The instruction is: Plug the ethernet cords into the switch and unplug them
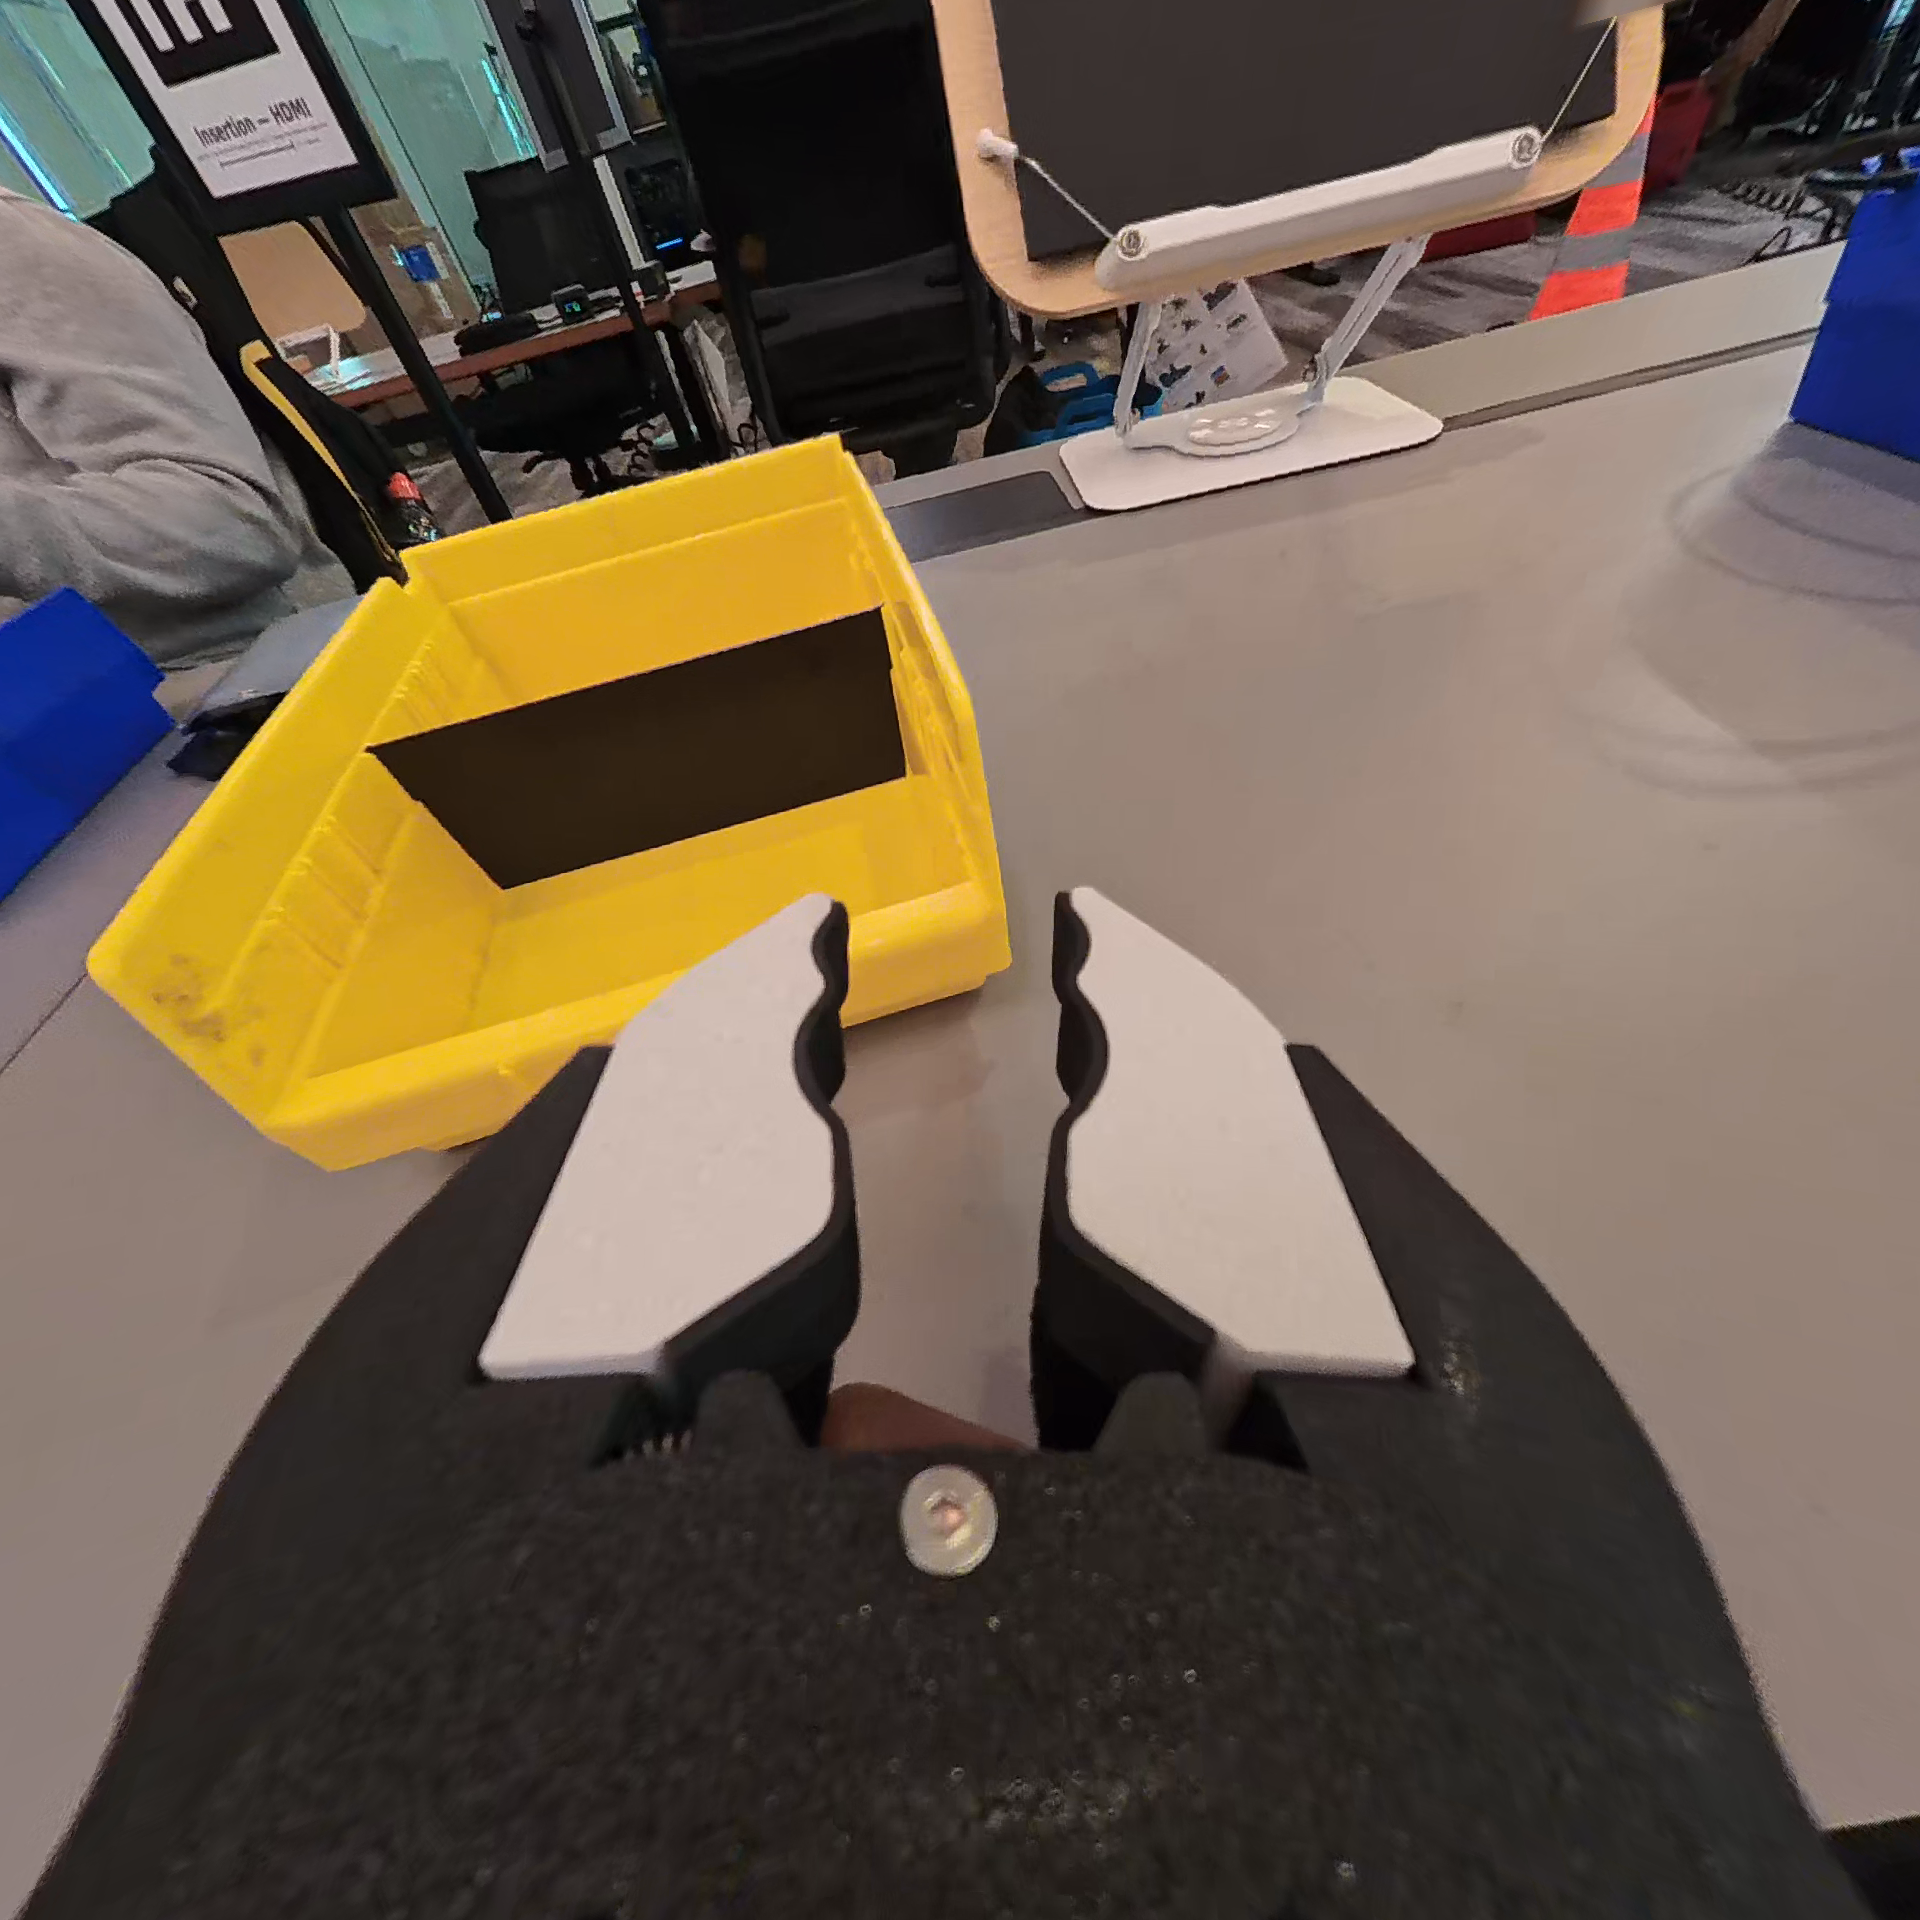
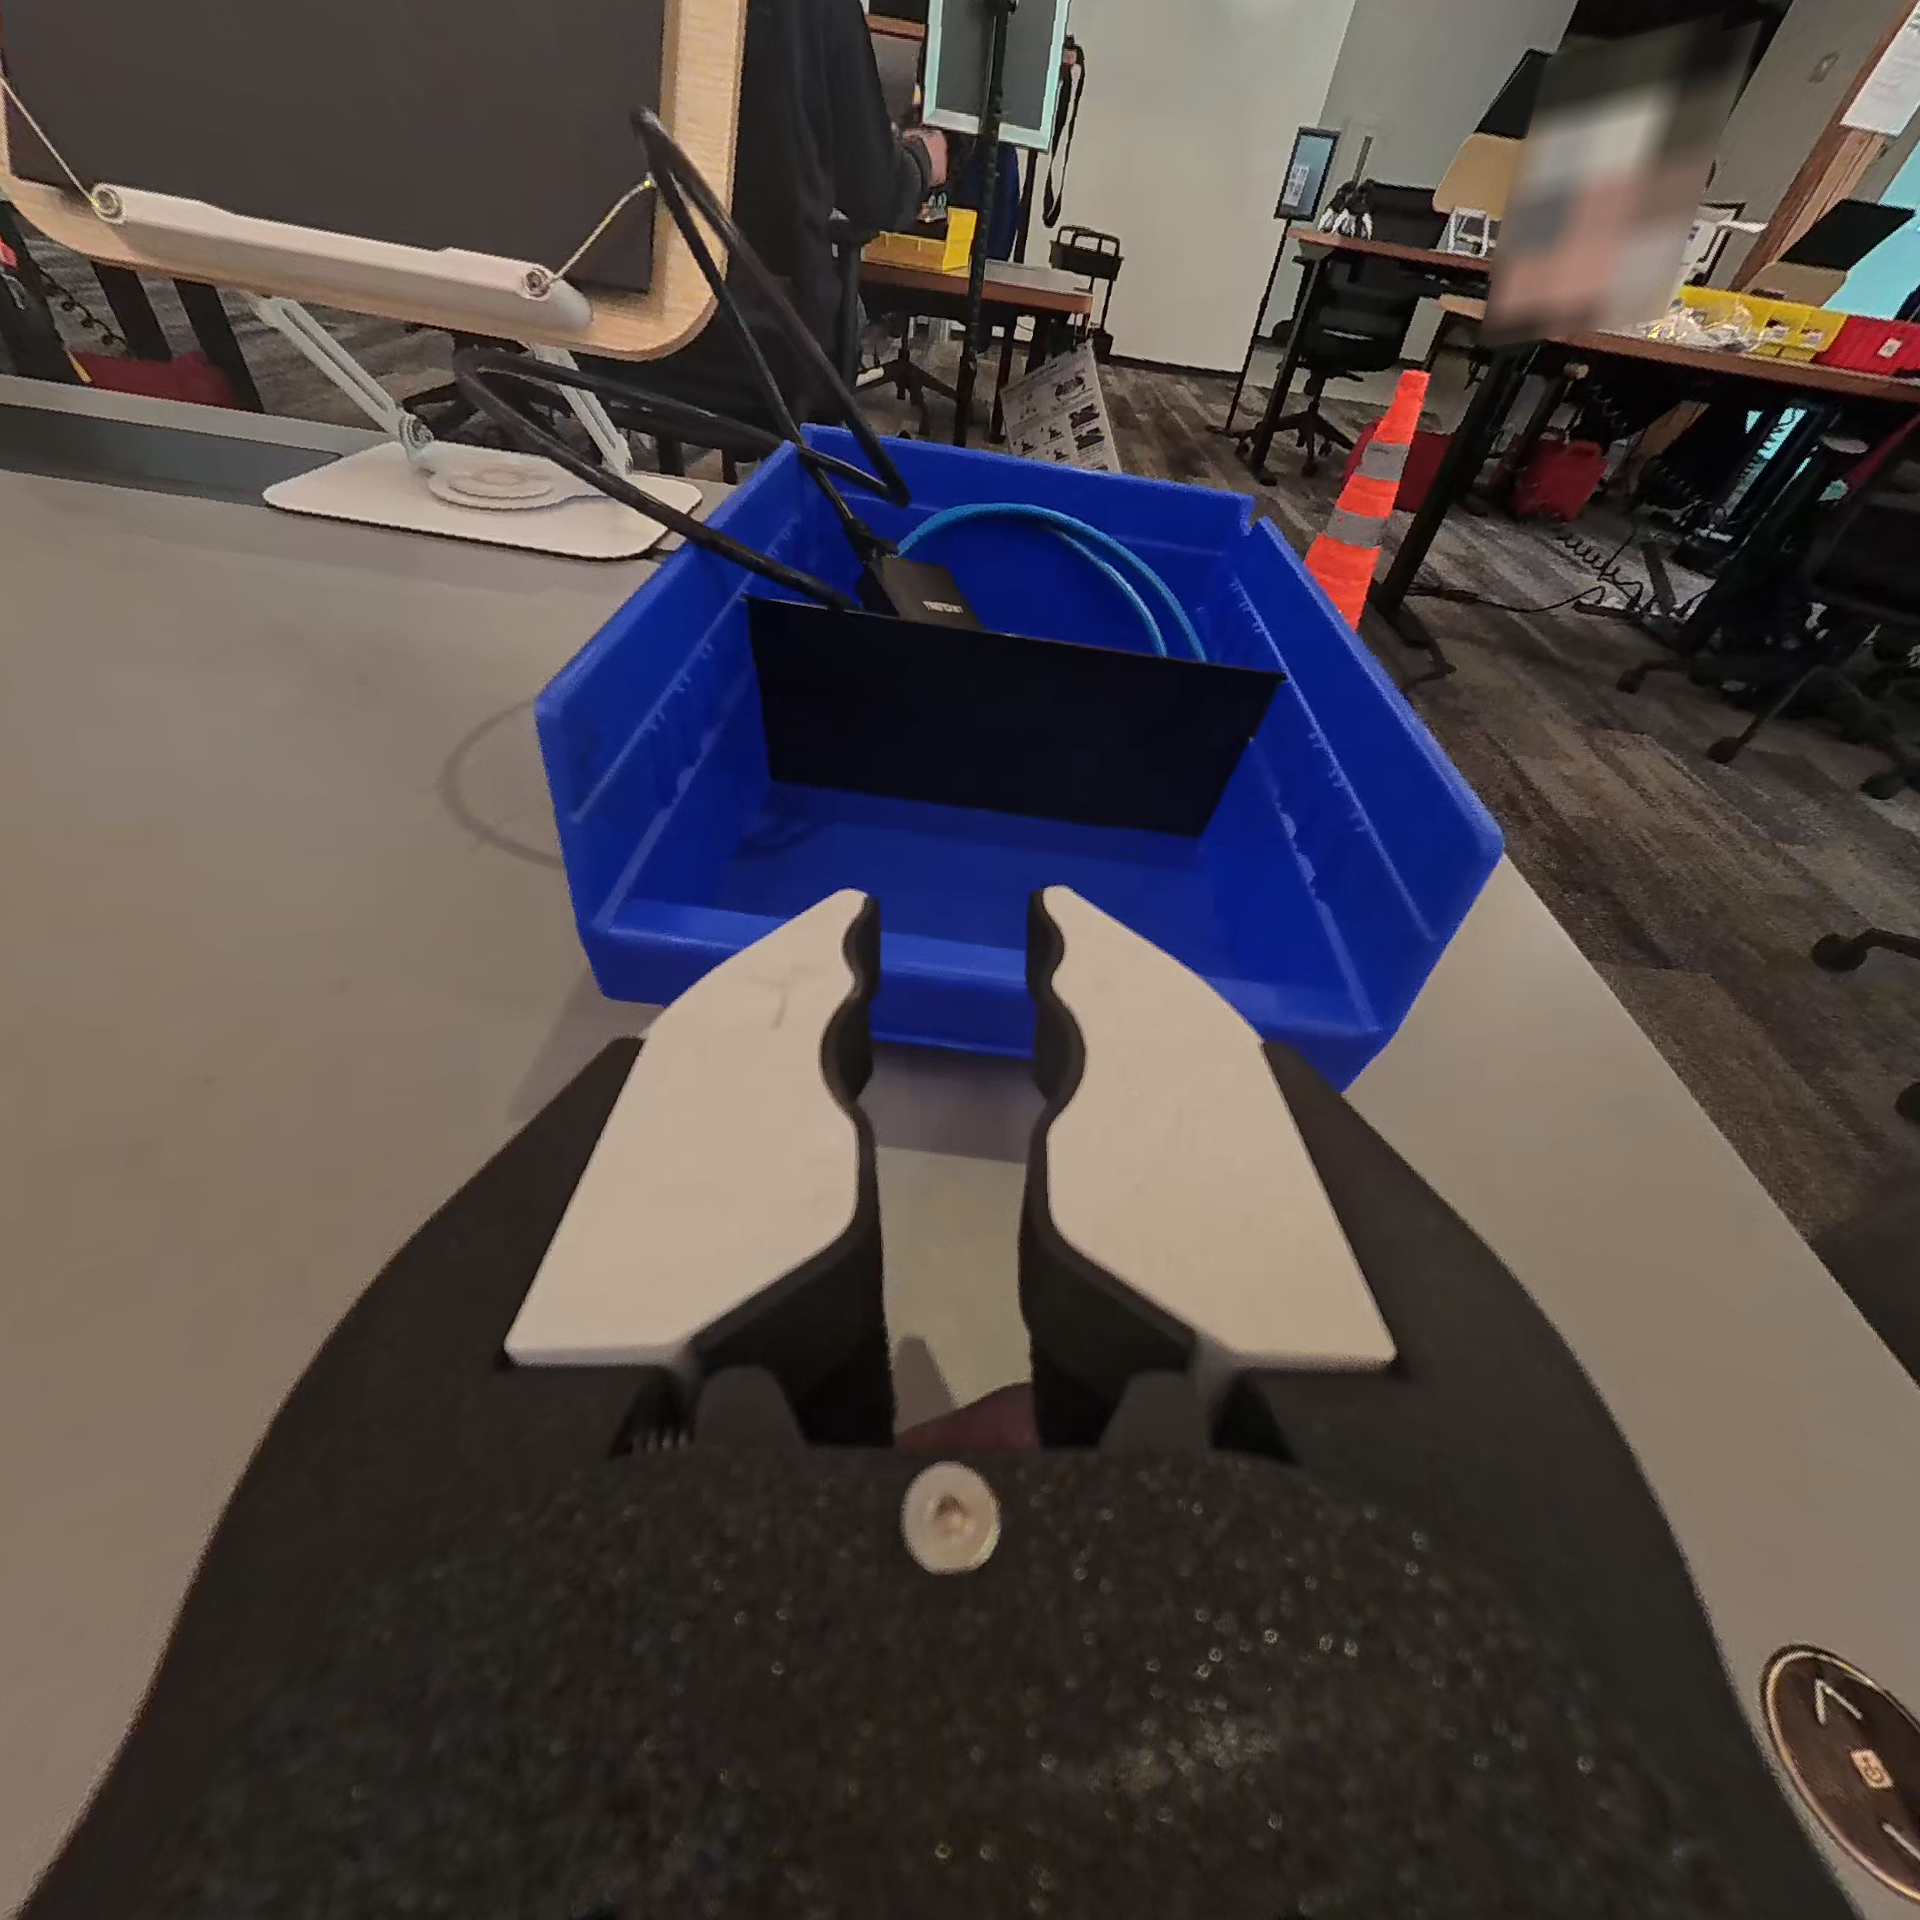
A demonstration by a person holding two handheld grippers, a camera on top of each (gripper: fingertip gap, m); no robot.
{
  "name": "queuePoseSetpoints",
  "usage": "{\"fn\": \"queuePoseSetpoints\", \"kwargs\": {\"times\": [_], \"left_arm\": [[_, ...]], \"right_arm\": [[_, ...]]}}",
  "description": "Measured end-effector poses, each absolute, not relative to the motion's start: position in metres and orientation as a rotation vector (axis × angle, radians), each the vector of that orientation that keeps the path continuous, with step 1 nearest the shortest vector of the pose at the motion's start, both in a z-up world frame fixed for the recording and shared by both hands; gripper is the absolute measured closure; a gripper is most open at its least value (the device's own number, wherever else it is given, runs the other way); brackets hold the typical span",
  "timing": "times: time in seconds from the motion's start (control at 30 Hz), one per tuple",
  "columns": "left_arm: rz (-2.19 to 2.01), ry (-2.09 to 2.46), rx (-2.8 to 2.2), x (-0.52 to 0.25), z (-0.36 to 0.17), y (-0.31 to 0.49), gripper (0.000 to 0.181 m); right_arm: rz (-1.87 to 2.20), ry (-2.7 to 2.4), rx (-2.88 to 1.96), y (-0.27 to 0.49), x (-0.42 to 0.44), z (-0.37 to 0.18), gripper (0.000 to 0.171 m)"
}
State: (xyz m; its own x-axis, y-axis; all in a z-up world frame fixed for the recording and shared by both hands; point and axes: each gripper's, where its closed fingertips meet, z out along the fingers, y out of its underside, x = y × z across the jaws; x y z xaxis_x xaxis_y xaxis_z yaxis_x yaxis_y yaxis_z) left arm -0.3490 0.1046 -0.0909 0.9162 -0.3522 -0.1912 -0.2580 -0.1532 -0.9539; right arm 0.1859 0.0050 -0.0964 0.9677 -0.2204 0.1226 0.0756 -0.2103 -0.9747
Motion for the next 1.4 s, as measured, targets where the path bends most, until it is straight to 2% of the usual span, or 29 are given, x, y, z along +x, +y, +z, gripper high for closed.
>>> {"fn": "queuePoseSetpoints", "kwargs": {"times": [0.13,0.3,0.5,0.57,0.67,0.8,0.93,1.07,1.23,1.27,1.33,1.37,1.4], "left_arm": [[-0.072,0.460,-1.799,-0.352,-0.101,0.105,0.144],[-0.080,0.451,-1.822,-0.354,-0.104,0.106,0.144],[-0.026,0.507,-1.821,-0.349,-0.109,0.104,0.144],[-0.033,0.524,-1.816,-0.345,-0.109,0.103,0.144],[-0.089,0.559,-1.831,-0.326,-0.114,0.098,0.142],[-0.315,0.666,-1.880,-0.242,-0.121,0.083,0.138],[-0.530,0.819,-1.828,-0.111,-0.113,0.066,0.138],[-0.551,0.846,-1.752,0.002,-0.100,0.077,0.140],[-0.552,0.812,-1.875,0.074,-0.119,0.113,0.139],[-0.579,0.817,-1.917,0.084,-0.125,0.116,0.141],[-0.553,0.820,-1.955,0.094,-0.134,0.126,0.162],[-0.521,0.795,-1.973,0.094,-0.135,0.132,0.167],[-0.485,0.783,-1.988,0.091,-0.134,0.137,0.176]], "right_arm": [[-0.284,0.068,-1.766,0.008,0.180,-0.097,0.145],[-0.007,0.034,-1.814,0.030,0.120,-0.111,0.141],[-0.229,0.072,-1.977,0.098,0.107,-0.136,0.134],[-0.186,0.059,-1.995,0.107,0.094,-0.135,0.137],[-0.125,-0.050,-1.959,0.095,0.067,-0.126,0.152],[-0.137,-0.061,-1.853,0.060,0.065,-0.092,0.143],[-0.238,0.123,-1.771,0.032,0.131,-0.067,0.141],[-0.404,0.288,-1.787,0.010,0.218,-0.080,0.137],[-0.395,0.332,-1.860,0.016,0.243,-0.111,0.137],[-0.361,0.356,-1.876,0.023,0.244,-0.118,0.139],[-0.334,0.464,-1.903,0.030,0.253,-0.133,0.153],[-0.322,0.498,-1.903,0.031,0.257,-0.135,0.167],[-0.285,0.500,-1.895,0.033,0.255,-0.133,0.169]]}}
